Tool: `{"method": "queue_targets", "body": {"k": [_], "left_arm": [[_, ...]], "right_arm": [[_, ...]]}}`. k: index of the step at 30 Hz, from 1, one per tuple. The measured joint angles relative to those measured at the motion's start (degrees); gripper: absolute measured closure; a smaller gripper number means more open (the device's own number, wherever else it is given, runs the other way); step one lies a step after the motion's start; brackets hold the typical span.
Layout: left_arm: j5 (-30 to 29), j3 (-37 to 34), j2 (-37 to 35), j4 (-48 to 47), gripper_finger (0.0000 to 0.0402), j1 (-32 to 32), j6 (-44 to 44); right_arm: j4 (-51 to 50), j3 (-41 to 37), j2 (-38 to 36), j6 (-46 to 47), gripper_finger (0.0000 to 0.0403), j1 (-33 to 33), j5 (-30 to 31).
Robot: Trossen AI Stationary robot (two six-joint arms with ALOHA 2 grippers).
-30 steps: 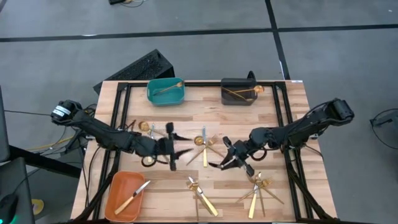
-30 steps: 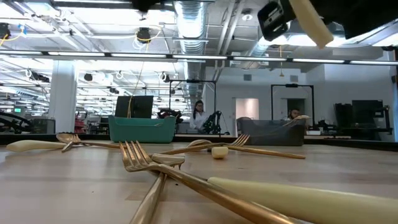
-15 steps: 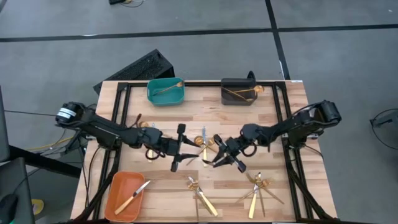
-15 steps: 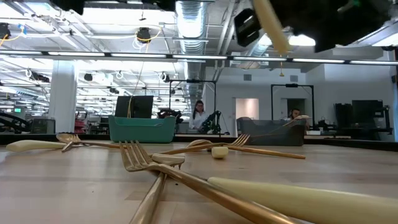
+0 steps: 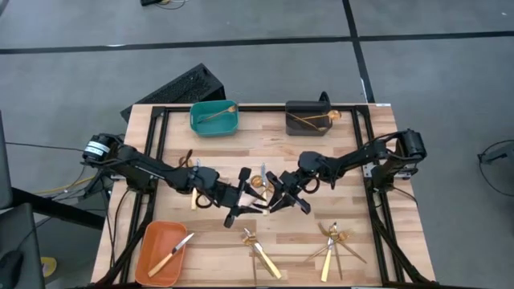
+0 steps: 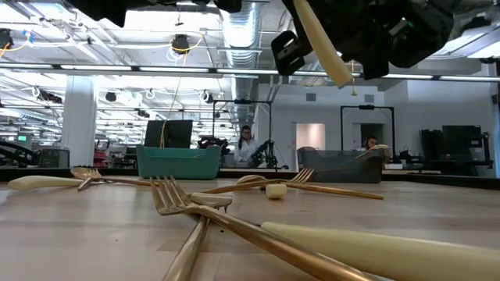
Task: Sort silverware by color (type)
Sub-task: Put the yellow table knife into the orange bin
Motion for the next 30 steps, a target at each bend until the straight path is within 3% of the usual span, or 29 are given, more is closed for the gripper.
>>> {"method": "queue_targets", "body": {"k": [4, 15, 25, 30], "left_arm": [[0.6, 0.0, 0.0, 0.1, 0.0264, 0.0, 0.0], [2.8, 0.0, -0.1, 1.5, 0.0368, 0.3, 0.0], [4.7, -0.1, -0.1, 1.5, 0.0386, 0.7, -0.1], [-2.6, -0.1, -0.2, -0.6, 0.04, 0.3, -1.7]], "right_arm": [[0.2, 0.0, 0.0, -0.4, 0.0333, 0.2, 0.0], [-0.9, 0.0, -0.1, -0.6, 0.0332, -0.3, -0.2], [-1.7, 0.0, -0.2, -2.5, 0.0329, -0.6, 0.2], [-2.3, 0.0, -0.1, -2.6, 0.03, -0.6, 5.0]]}}
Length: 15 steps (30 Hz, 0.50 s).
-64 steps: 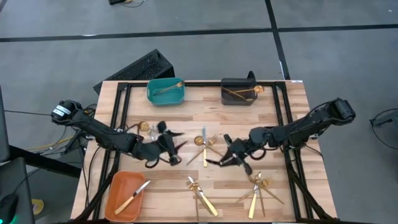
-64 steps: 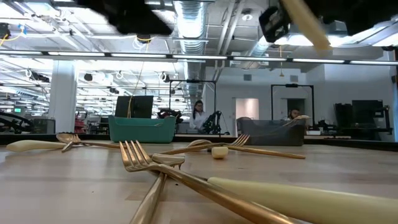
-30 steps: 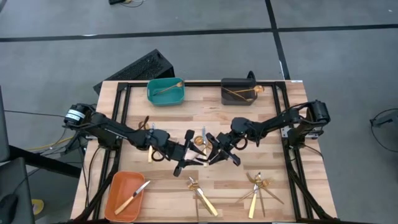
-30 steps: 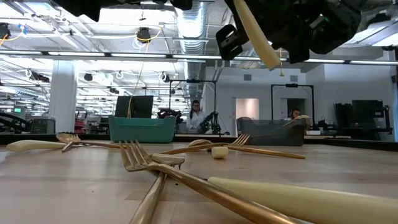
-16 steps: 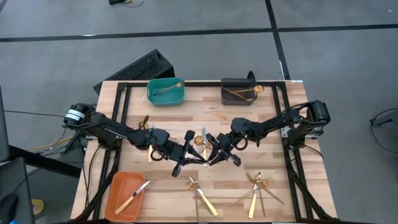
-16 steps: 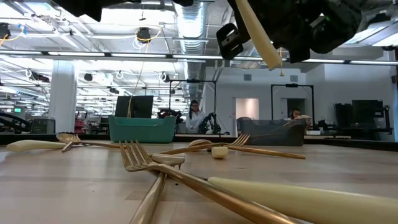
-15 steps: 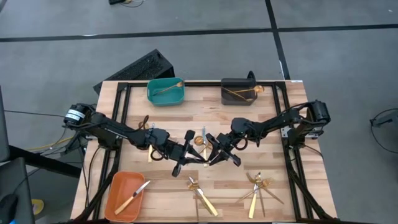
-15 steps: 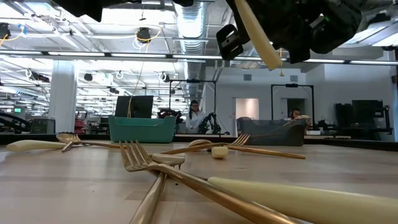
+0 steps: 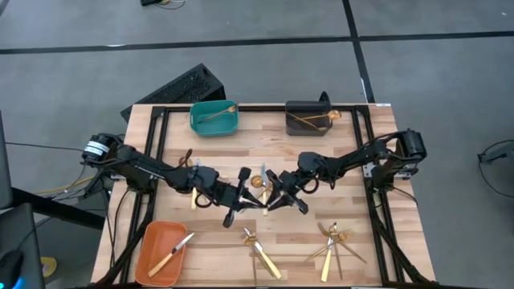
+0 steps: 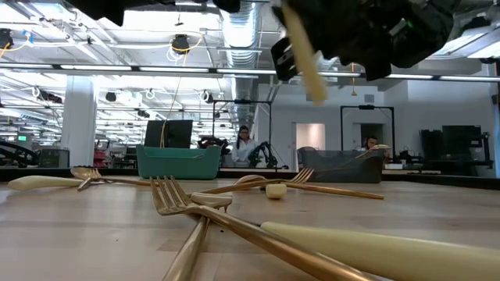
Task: Sort silverware by color (type)
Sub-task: Put the yellow table knife into the orange bin
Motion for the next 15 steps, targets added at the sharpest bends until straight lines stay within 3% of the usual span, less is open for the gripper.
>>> {"method": "queue_targets", "body": {"k": [4, 9, 12, 15], "left_arm": [[-10.4, 0.1, -1.0, -4.7, 0.0401, -1.4, -1.2], [-28.0, 0.0, -8.1, -20.4, 0.0401, -4.8, -6.6], [-37.8, 0.0, -14.9, -33.3, 0.0401, -8.0, -15.5], [-41.2, 0.0, -22.3, -46.5, 0.0401, -11.1, -28.3]], "right_arm": [[-0.7, -0.1, 0.0, 1.0, 0.0261, -0.6, 5.1], [-6.4, 0.1, -1.2, 6.5, 0.0224, -3.3, 14.1], [-11.7, -0.1, -1.4, 8.9, 0.0215, -4.9, 19.5], [-14.8, 0.0, -1.6, 9.1, 0.0216, -5.8, 22.8]]}}
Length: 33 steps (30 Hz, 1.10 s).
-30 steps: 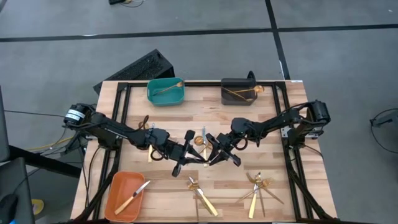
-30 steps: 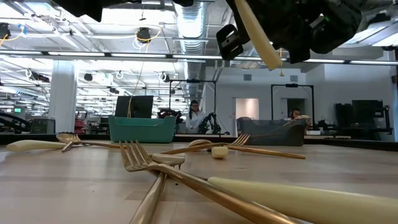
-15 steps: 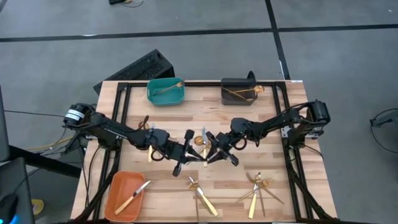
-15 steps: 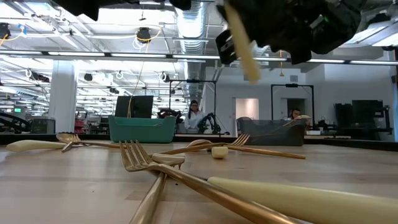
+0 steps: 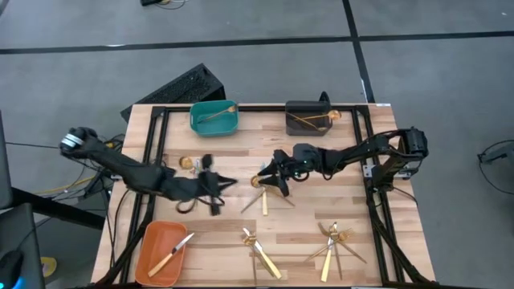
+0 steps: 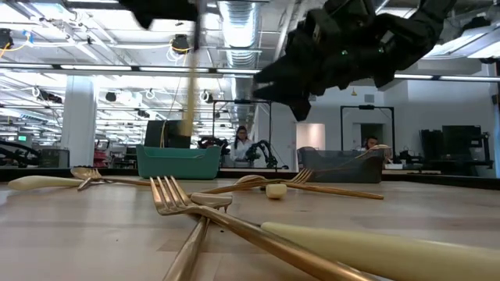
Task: Sort silverware by color (type)
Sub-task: Put the yellow table knife into the orange bin
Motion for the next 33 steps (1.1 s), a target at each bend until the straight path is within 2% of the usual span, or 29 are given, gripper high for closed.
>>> {"method": "queue_targets", "body": {"k": [3, 8, 13, 15, 18, 24, 28, 33], "left_arm": [[0.9, 0.0, -7.5, -11.1, 0.0401, -2.8, -14.8], [7.9, 0.0, -18.6, -25.6, 0.0401, -5.6, -35.5], [20.0, 0.0, -23.8, -37.3, 0.0401, -8.0, -50.9], [24.3, 0.0, -23.6, -40.5, 0.0401, -9.4, -55.6], [27.6, 0.0, -21.0, -41.5, 0.0401, -11.6, -60.2], [32.8, 0.0, -11.6, -41.3, 0.0401, -16.0, -63.2], [38.5, 0.0, -5.3, -40.5, 0.0401, -17.8, -66.5], [41.3, 0.0, -1.0, -35.5, 0.0388, -20.0, -65.8]], "right_arm": [[-0.9, 0.0, 0.0, 0.0, 0.022, -0.7, 0.1], [-0.8, 0.0, 0.0, 0.0, 0.0225, -0.6, 0.0], [-1.0, 0.0, 0.0, 0.0, 0.0225, -0.6, -0.1], [-1.4, 0.0, 0.0, 0.0, 0.0225, -0.5, -0.1], [-2.0, 0.0, 0.0, 0.0, 0.0225, -0.5, -0.1], [-2.0, 0.0, 0.0, 0.6, 0.0225, -0.5, -0.1], [-2.4, 0.0, 0.0, 1.0, 0.0225, 0.2, -0.1], [-3.1, 0.0, 0.0, 1.0, 0.0225, 0.7, -0.1]]}}
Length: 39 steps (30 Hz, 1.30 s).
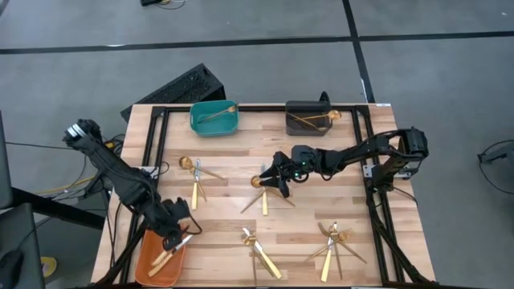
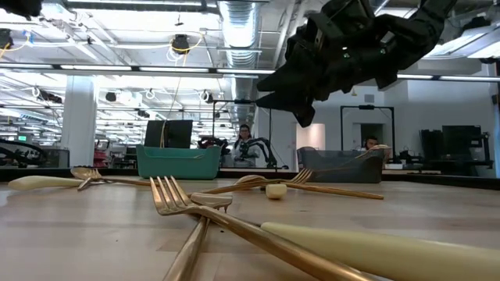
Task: Sort silverware by color (type)
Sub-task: Put the yellow table knife into the orange bin, then put the gold fork into the green bin
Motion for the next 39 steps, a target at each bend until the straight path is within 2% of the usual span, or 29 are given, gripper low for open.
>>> {"method": "queue_targets", "body": {"k": [9, 14, 18, 23, 26, 28, 34, 39], "left_arm": [[-5.3, 0.0, -2.0, 0.5, 0.0312, 0.0, 2.6], [-14.8, 0.0, -4.7, -2.0, 0.0284, 1.8, 5.3], [-25.1, 0.0, -5.6, -1.9, 0.0279, 4.0, 14.8], [-28.9, 0.0, -4.2, -0.4, 0.0282, 9.4, 26.1], [-34.4, 0.0, -3.2, 0.6, 0.0286, 13.2, 31.4], [-37.5, 0.0, -2.7, 1.0, 0.0288, 15.3, 33.2], [-36.7, 0.0, -2.3, 3.0, 0.0289, 21.2, 38.5], [-43.8, -0.6, -2.3, 3.0, 0.029, 23.6, 38.9]], "right_arm": [[0.0, 0.0, 0.0, 0.8, 0.0225, 0.2, 0.1], [-5.2, 0.0, 0.0, -0.5, 0.0225, 0.2, 0.2], [-10.7, 0.0, 0.0, 0.4, 0.0225, 0.3, 1.9], [-19.2, 0.0, 0.0, 1.1, 0.0225, 1.3, 11.0], [-23.6, 0.0, 0.0, 3.2, 0.0225, 1.4, 14.7], [-24.6, 0.0, 0.0, 5.2, 0.0225, 0.8, 14.9], [-28.5, 0.1, -2.6, 6.4, 0.0225, -1.9, 14.9], [-32.8, 0.1, -5.3, 5.3, 0.0225, -4.5, 14.8]]}}
